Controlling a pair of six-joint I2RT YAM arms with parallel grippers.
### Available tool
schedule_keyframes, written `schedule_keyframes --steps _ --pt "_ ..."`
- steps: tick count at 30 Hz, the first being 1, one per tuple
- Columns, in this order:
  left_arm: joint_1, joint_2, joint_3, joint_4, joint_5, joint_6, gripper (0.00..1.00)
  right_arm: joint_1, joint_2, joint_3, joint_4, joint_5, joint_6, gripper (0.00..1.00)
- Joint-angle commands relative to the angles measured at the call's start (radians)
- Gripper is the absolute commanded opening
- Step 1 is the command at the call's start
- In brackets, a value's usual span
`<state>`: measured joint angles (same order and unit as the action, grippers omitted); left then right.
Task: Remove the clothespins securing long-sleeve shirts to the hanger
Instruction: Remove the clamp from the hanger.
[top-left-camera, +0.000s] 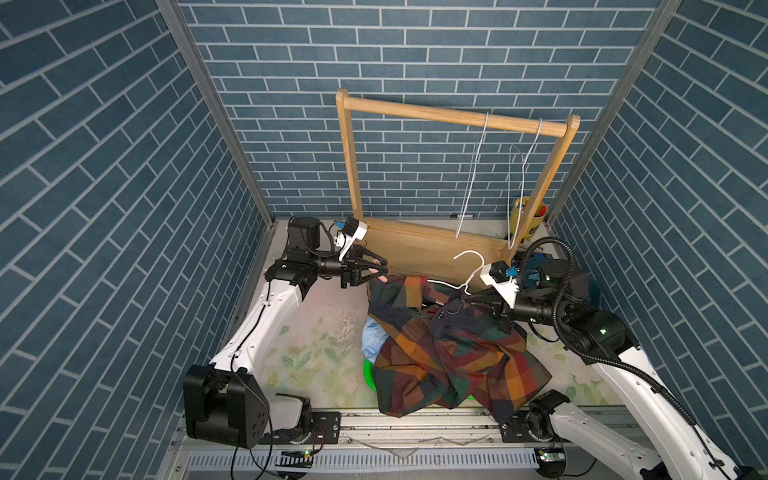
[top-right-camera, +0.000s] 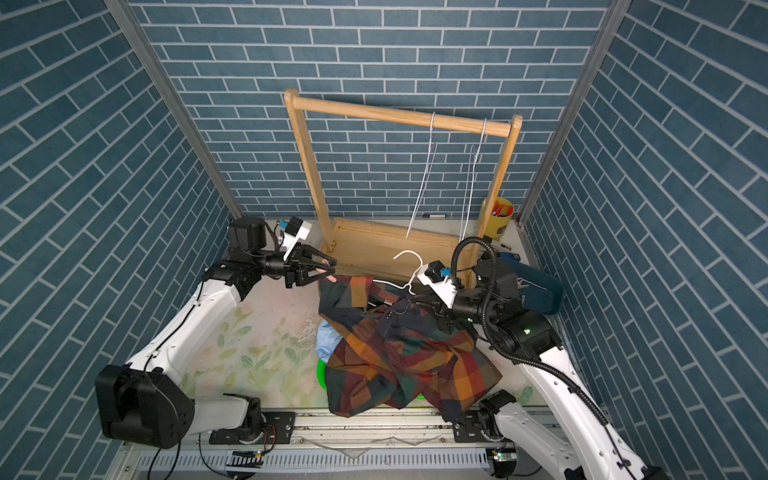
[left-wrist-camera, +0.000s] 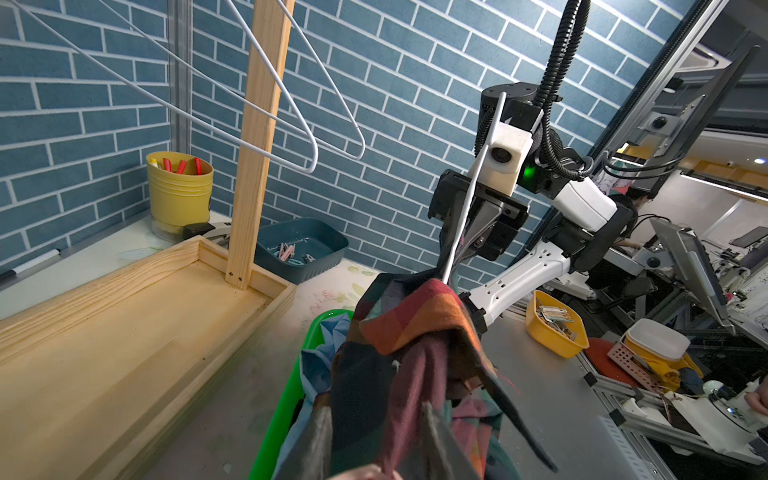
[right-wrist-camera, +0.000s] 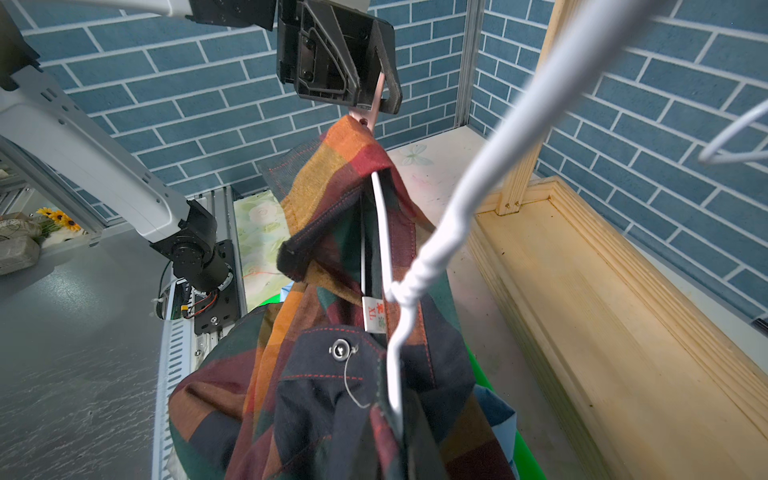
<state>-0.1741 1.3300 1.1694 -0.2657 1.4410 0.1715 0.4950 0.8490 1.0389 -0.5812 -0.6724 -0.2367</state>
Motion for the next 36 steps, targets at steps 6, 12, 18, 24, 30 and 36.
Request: schedule_keyframes --steps 6,12,18,24,30,36 --pt "0.002 0.008 0.046 -0.164 0.029 0.135 0.29 -0.007 -0.007 0.022 0.032 -0.039 -0.052 0.0" --pt "-0.002 0.014 0.053 -0.168 0.016 0.131 0.22 -0.007 0.005 0.026 0.029 -0.052 -0.049 0.0" --pt "-0.01 0.019 0.053 -0.168 -0.004 0.125 0.14 -0.006 0.018 0.033 0.026 -0.056 -0.049 0.0" --pt "-0.015 0.025 0.056 -0.167 -0.021 0.118 0.06 -0.007 0.017 0.038 0.019 -0.057 -0.05 0.0" --pt "-0.017 0.025 0.056 -0.165 -0.031 0.108 0.0 -0.007 0.012 0.038 0.007 -0.052 -0.055 0.0" --pt "-0.005 0.0 0.052 -0.17 -0.053 0.105 0.0 -0.007 -0.001 0.031 -0.011 -0.047 -0.067 0.0"
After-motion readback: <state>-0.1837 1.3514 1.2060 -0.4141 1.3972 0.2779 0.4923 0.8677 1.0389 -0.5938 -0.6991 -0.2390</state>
